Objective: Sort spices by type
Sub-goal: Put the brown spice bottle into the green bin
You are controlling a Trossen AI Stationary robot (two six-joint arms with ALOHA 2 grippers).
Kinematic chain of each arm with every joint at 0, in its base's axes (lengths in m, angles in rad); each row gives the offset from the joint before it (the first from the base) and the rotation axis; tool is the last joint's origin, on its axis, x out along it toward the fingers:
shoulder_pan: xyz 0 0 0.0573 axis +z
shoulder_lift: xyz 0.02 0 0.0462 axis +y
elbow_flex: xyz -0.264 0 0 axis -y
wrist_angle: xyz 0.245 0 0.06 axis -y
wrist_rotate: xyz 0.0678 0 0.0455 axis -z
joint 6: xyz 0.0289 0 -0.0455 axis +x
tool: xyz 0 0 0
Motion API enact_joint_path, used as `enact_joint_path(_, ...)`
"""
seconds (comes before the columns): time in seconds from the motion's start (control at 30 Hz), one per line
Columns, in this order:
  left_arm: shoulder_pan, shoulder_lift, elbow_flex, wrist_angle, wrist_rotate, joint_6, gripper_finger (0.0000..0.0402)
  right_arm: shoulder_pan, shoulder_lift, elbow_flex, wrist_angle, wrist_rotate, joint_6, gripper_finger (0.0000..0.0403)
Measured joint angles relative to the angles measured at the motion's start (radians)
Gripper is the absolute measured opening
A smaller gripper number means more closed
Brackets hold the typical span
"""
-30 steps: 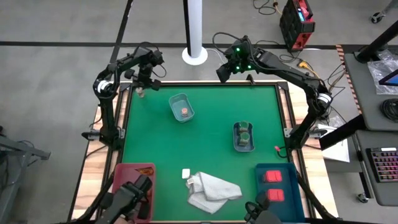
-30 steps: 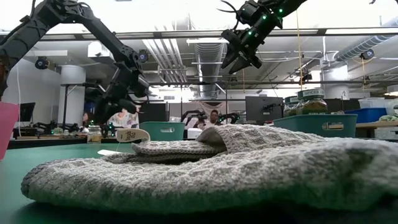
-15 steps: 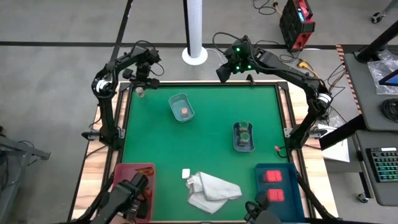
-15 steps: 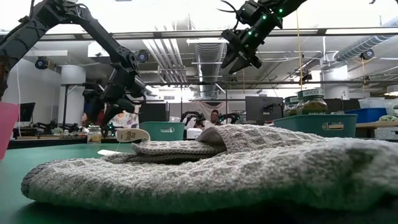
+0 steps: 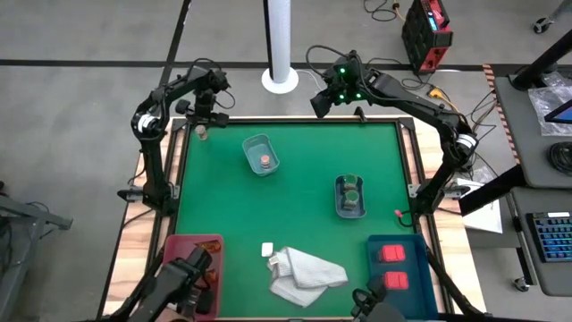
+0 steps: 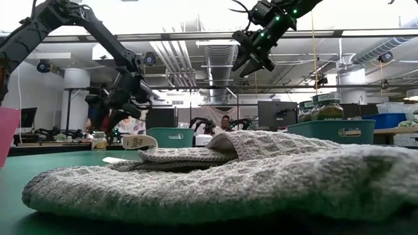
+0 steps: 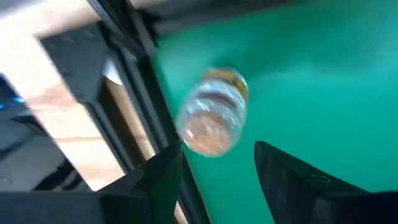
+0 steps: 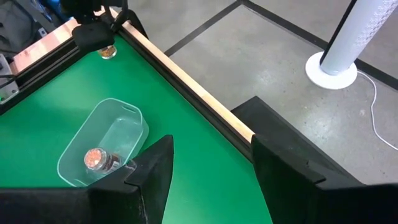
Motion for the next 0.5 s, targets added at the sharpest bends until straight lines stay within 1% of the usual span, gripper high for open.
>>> enact_joint_path(0.1,0.001,0.016,-0.001,-0.012,0.051,0.014,0.0180,0.000,0.000,0.000,0.001,0.000,-0.001,0.0206)
enact_joint_path(0.33,-0.001,0.032,-0.001,-0.021,0.062,0.065,0.0160,-0.002,0.000,0.000,0.008,0.000,0.002,0.0206)
enact_joint_path(0.5,-0.003,0.031,0.001,-0.052,0.119,0.123,0.0149,-0.002,0.000,0.000,0.008,0.000,0.002,0.0206)
